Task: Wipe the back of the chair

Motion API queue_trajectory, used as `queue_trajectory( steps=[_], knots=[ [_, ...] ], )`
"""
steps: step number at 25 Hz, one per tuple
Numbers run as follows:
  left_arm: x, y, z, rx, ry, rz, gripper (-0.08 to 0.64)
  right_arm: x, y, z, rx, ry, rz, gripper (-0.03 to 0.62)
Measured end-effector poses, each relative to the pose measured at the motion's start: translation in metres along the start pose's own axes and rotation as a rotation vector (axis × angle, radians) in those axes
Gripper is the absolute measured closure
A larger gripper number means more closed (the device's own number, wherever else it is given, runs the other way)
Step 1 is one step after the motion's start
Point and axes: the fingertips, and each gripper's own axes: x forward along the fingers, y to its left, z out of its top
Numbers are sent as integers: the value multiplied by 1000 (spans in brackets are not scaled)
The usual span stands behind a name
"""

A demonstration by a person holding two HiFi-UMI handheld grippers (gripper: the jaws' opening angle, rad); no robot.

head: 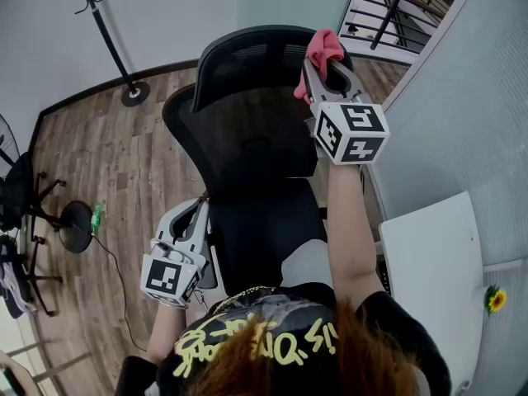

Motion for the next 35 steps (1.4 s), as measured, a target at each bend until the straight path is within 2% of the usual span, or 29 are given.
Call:
queue_trajectory(
  steps=[4,9,12,18,24,30,35],
  knots=[
    [6,-5,-2,2,-4,16,566,2,-5,-8,-18,11,6,531],
    [1,7,-2,-3,3,61,566,2,-5,2,-22,-21,-10,531],
    [-6,14,-3,-6,36,86,566,6,9,6,-25,-23,16,531],
    [-4,16,7,-2,24,107,566,21,44,13,-61,-31,74,531],
    [-7,8,-6,-5,39,80,566,29,64,14,-45,-47,103,531],
    [-17,14,-2,-4,45,130,566,35,90,18,-41,-52,158,531],
    [-25,19,-4,-2,48,137,566,41,106,23,-31,-57,182,531]
  ],
)
